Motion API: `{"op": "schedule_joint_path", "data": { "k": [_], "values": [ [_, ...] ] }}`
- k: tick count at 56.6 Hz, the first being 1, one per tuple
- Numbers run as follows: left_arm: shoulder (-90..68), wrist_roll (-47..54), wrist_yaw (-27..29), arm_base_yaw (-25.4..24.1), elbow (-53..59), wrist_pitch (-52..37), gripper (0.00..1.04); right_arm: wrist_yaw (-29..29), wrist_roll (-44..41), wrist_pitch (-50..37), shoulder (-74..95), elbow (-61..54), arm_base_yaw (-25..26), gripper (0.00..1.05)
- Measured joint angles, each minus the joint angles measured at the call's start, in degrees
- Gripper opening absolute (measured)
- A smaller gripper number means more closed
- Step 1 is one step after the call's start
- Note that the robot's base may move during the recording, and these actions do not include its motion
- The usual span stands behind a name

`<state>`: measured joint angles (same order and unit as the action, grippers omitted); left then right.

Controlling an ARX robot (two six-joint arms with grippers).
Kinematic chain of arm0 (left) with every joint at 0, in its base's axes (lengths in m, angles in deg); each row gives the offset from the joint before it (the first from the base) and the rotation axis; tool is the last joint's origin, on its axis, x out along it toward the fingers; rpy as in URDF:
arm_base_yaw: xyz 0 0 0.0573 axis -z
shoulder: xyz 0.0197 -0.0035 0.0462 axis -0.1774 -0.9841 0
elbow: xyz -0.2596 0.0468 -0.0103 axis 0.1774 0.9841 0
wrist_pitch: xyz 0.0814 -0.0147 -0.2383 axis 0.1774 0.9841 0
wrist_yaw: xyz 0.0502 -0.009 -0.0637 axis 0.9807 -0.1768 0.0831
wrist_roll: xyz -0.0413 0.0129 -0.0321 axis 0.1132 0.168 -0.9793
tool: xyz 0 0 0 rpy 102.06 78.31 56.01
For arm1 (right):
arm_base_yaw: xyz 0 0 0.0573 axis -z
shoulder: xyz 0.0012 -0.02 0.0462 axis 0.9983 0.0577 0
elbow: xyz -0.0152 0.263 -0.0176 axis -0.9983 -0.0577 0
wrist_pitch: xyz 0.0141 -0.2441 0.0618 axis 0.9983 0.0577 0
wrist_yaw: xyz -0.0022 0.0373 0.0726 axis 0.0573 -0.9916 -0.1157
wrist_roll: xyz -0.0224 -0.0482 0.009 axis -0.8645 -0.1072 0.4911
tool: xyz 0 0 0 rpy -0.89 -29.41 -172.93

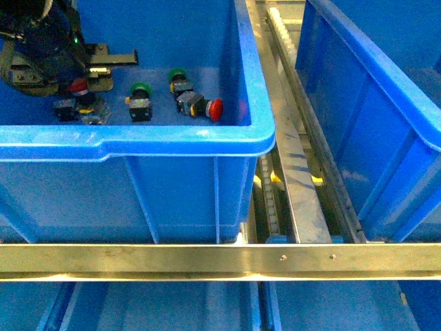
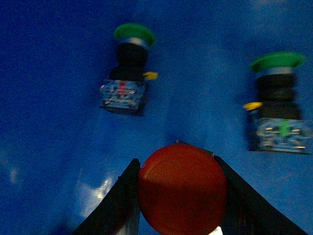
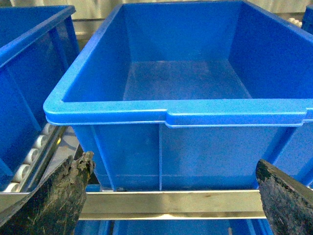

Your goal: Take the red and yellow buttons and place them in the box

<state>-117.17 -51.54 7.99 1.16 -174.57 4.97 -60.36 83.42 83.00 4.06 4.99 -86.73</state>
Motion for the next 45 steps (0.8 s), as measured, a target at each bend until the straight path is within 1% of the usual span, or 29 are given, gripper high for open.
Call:
{"op": "schedule_joint_path", "data": {
  "k": [7, 13, 15, 17, 20, 24, 29, 31, 34, 38, 41, 42, 45],
  "values": [
    [5.81, -2.25, -5.42, -0.17, 2.86, -3.54, 0.34, 0.00, 0.00, 0.00, 0.00, 0.00, 0.00, 0.99],
    [15.02, -4.92, -12.33, -0.92, 8.39, -8.92, 0.34, 0.00, 0.00, 0.00, 0.00, 0.00, 0.00, 0.99],
    [18.53, -6.34, -16.52, -1.68, 11.52, -12.37, 0.34, 0.00, 0.02, 0.00, 0.00, 0.00, 0.00, 0.99],
    [20.98, -7.45, -19.37, -2.49, 14.08, -15.10, 0.34, 0.00, 0.00, 0.00, 0.00, 0.00, 0.00, 0.99],
    [22.95, -8.92, -21.97, -3.45, 16.63, -18.12, 0.34, 0.00, 0.00, 0.00, 0.00, 0.00, 0.00, 0.99],
    [24.35, -11.52, -22.93, -4.96, 20.04, -23.10, 0.34, 0.00, 0.00, 0.00, 0.00, 0.00, 0.00, 0.99],
    [24.15, -15.72, -22.53, -6.38, 22.29, -25.55, 0.34, 0.00, 0.00, 0.00, 0.00, 0.00, 0.00, 0.99],
    [23.56, -17.49, -22.58, -6.84, 23.43, -27.76, 0.34, 0.00, 0.00, 0.00, 0.00, 0.00, 0.00, 0.99],
    [21.53, -22.34, -23.78, -7.10, 25.27, -33.48, 0.34, 0.02, 0.00, 0.00, 0.00, 0.00, 0.00, 0.99],
    [18.84, -27.96, -28.13, -6.03, 26.56, -41.20, 0.34, 0.00, 0.02, 0.00, 0.00, 0.00, 0.00, 0.99],
    [16.66, -32.96, -32.48, -3.69, 26.82, -48.50, 0.34, 0.00, 0.00, 0.00, 0.00, 0.00, 0.00, 0.99],
    [16.31, -33.64, -33.11, -3.23, 26.82, -49.59, 0.34, 0.00, 0.02, 0.00, 0.00, 0.00, 0.00, 0.99],
    [14.56, -38.05, -36.87, 0.04, 26.45, -55.58, 0.34, 0.00, 0.00, 0.00, 0.00, 0.00, 0.00, 0.99]
  ]
}}
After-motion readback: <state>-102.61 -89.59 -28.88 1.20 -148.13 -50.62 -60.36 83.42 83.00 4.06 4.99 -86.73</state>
